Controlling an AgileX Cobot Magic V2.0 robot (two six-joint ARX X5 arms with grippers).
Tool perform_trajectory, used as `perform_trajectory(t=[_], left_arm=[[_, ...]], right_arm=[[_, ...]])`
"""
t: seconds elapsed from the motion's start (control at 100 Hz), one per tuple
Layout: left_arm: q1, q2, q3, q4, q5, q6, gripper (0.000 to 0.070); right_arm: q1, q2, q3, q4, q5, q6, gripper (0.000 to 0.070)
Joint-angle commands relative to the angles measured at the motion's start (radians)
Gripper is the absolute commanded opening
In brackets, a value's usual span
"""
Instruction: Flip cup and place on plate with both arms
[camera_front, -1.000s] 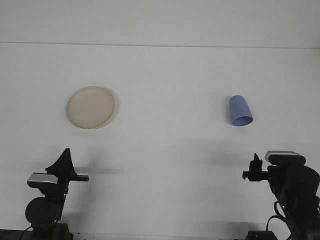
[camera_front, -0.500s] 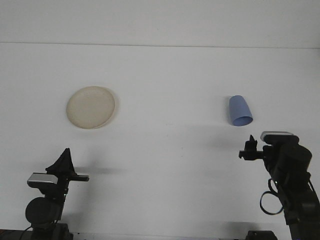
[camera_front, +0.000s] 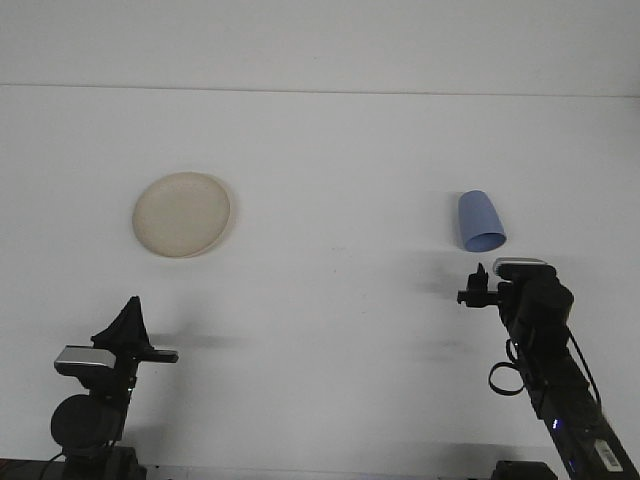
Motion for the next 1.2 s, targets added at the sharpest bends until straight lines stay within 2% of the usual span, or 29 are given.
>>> perform_trajectory(t=[0.0, 0.14, 0.53, 0.94, 1.19], left_arm=[[0.002, -0.001, -0.019, 0.012, 0.003, 0.003, 0.0011], [0.002, -0.001, -0.019, 0.012, 0.003, 0.003, 0.0011], [0.002, -0.001, -0.019, 0.012, 0.003, 0.003, 0.0011], [0.002, -0.001, -0.019, 0.012, 0.003, 0.003, 0.0011], [0.002, -0.001, -0.019, 0.012, 0.003, 0.003, 0.0011]], right_arm=[[-0.014, 0.045, -0.003, 0.068, 0.000, -0.002, 0.0490], [-0.054, 0.152, -0.003, 0.178, -0.014, -0.013, 0.0490], [-0.145, 0.428, 0.019, 0.448, -0.152, -0.065, 0.0490], [-0.150, 0.584, 0.159, 0.482, -0.189, -0.107, 0.0490], [-0.152, 0.685, 0.243, 0.484, -0.240, -0.108, 0.0472]])
